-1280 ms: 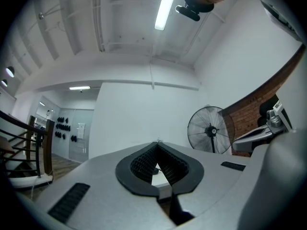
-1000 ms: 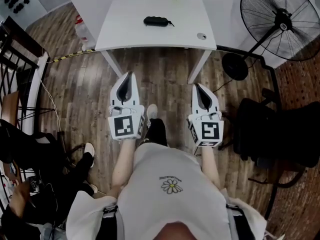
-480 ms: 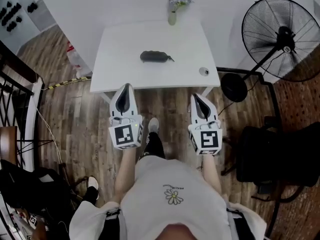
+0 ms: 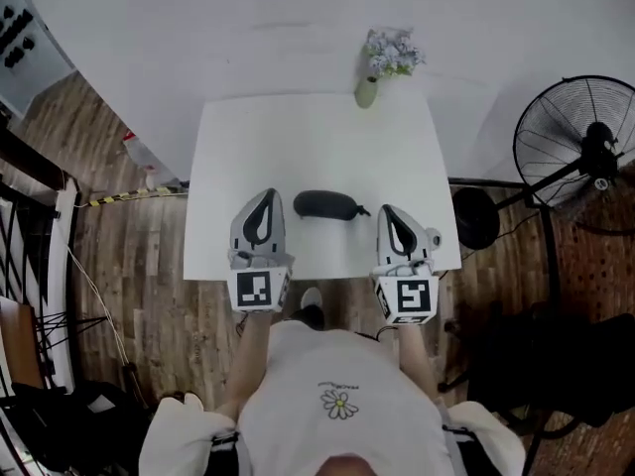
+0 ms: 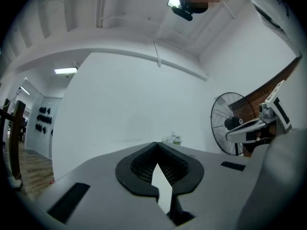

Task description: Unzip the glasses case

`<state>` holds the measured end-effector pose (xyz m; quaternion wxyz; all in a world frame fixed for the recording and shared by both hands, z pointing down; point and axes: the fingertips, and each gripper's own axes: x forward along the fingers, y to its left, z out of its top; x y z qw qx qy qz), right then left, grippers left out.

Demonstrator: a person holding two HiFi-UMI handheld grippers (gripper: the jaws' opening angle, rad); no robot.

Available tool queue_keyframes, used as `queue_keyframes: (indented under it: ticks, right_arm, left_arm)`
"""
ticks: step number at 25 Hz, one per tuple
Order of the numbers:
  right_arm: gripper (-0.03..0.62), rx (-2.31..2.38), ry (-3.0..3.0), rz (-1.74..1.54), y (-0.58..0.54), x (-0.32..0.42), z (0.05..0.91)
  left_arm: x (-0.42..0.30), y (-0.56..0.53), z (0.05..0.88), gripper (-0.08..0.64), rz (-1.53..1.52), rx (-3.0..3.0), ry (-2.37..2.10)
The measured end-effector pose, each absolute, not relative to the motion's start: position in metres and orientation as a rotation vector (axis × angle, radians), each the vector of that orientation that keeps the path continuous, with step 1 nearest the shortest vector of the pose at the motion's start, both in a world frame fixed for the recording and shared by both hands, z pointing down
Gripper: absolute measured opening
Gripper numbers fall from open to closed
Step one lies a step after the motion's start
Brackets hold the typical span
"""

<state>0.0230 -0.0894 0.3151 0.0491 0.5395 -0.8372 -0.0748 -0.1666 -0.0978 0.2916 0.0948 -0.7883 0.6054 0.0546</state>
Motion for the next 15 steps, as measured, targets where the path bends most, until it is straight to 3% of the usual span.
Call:
queue_keyframes:
  ticks: [15]
  right_arm:
    - [0.006, 1.495, -2.593, -0.125, -0.197, 0.011, 0.327]
  left_arm:
    - [-0.179, -0.180, 0.301, 0.014, 0.094, -2.261, 1.915]
